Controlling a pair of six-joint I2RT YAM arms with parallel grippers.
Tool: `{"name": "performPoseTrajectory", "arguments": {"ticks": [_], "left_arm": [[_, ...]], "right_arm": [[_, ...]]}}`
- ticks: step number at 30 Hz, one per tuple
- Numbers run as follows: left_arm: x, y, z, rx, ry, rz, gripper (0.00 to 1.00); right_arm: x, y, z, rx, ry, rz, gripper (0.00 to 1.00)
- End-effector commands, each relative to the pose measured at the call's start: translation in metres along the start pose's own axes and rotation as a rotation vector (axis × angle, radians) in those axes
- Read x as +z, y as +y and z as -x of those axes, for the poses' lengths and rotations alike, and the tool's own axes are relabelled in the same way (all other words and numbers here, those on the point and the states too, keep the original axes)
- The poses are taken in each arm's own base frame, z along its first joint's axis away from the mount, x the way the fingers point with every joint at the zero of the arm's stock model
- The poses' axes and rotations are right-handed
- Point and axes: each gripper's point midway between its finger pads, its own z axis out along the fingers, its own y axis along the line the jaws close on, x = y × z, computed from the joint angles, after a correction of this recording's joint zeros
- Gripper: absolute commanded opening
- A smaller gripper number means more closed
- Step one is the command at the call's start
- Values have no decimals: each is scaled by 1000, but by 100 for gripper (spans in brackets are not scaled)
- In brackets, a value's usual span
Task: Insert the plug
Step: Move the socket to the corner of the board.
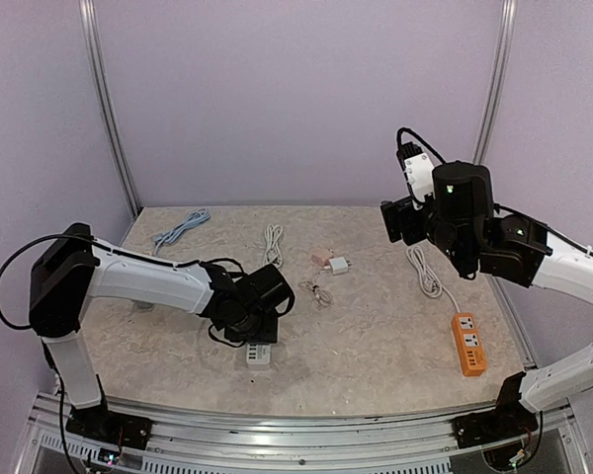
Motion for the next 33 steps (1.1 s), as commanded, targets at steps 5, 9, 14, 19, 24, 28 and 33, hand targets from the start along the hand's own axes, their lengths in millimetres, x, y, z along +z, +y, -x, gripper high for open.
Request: {"name": "performPoseTrajectory", "arguments": {"ticks": [5, 9, 14, 19, 24, 28, 33], "left_arm": [[15, 9, 35, 17, -11, -1, 55], [20, 17, 51, 1, -8, -17, 55], [33, 27, 72, -17, 6, -31, 55], [43, 41, 88, -26, 21, -17, 55], [44, 74, 95, -44, 42, 29, 55], [44, 107, 101, -73, 61, 67, 56], [47, 134, 109, -89, 81, 94, 56]], "right_arm": [[-3, 1, -13, -11, 17, 29, 100], [-6, -2, -21, -15, 23, 19, 100], [-5, -9, -28, -17, 33, -7, 100], [-5, -10, -30, 9, 38, -3, 100], [-6, -11, -34, 16, 37, -3, 100], [-5, -12, -32, 21, 30, -2, 100], [-3, -8, -30, 28, 27, 8, 100]]}}
